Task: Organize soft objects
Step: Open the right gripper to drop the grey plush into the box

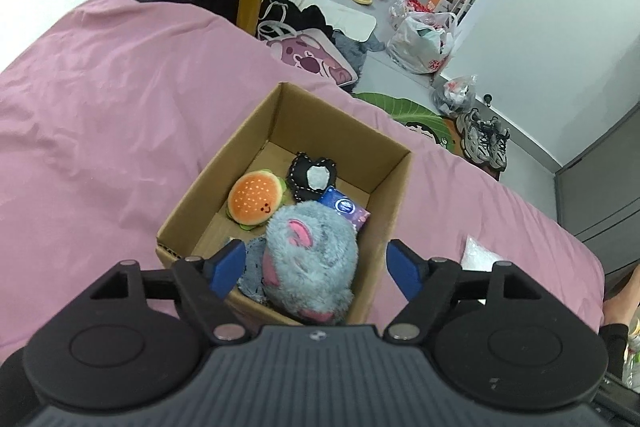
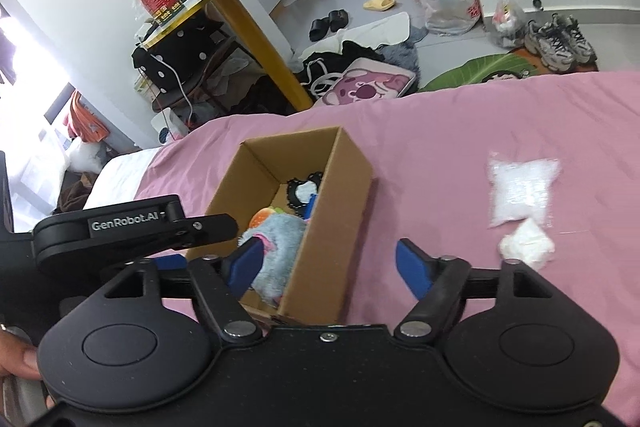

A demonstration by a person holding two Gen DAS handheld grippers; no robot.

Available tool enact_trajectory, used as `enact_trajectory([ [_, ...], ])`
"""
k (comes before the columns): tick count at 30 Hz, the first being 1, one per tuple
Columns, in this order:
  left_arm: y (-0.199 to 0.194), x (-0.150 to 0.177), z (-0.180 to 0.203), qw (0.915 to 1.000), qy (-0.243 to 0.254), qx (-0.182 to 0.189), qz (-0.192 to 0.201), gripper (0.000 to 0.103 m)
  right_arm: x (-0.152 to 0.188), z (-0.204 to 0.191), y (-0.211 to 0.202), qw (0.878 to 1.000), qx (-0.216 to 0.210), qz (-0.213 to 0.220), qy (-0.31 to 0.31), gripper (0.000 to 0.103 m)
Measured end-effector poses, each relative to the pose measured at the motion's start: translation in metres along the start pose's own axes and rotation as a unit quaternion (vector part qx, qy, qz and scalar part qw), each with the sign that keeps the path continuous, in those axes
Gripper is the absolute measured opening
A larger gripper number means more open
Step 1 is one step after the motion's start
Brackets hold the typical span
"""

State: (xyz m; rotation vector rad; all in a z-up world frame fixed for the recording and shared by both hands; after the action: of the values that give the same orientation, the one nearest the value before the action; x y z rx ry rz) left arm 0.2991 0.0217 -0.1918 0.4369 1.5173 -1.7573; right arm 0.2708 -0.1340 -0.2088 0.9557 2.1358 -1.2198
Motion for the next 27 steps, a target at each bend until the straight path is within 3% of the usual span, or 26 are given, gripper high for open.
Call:
enact_trajectory([
  [9,-0.020,0.009,0.026,0.9982,0.056,-0.007,0.019,0.084,-0.009,0.020,-0.021,1.000,0.009,0.021,0.003,0.087],
  [20,-0.037,0.022,0.053,0.9956,0.089,-0.013,0.025,0.099,-0.013,0.043,-0.049,0.999,0.035,0.038,-0.005,0.102],
  [27,-0.048,0.027,0.064,0.9950,0.090,-0.016,0.040,0.102,-0.017,0.059,-0.063,0.999,0.034,0.043,-0.002,0.103],
])
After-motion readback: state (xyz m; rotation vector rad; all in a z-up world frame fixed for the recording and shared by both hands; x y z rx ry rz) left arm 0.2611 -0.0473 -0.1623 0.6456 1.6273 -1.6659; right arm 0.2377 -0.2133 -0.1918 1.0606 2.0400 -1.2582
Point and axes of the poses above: each gripper's, at about its wrist camera, not at the fingertips, and y roughly the way its jaws point, z to its right, x to its underside, the point moved 8 cm from there along y, roughly the way its jaws point, and after that the axes turned 15 degrees about z, right-handed, at the moved point
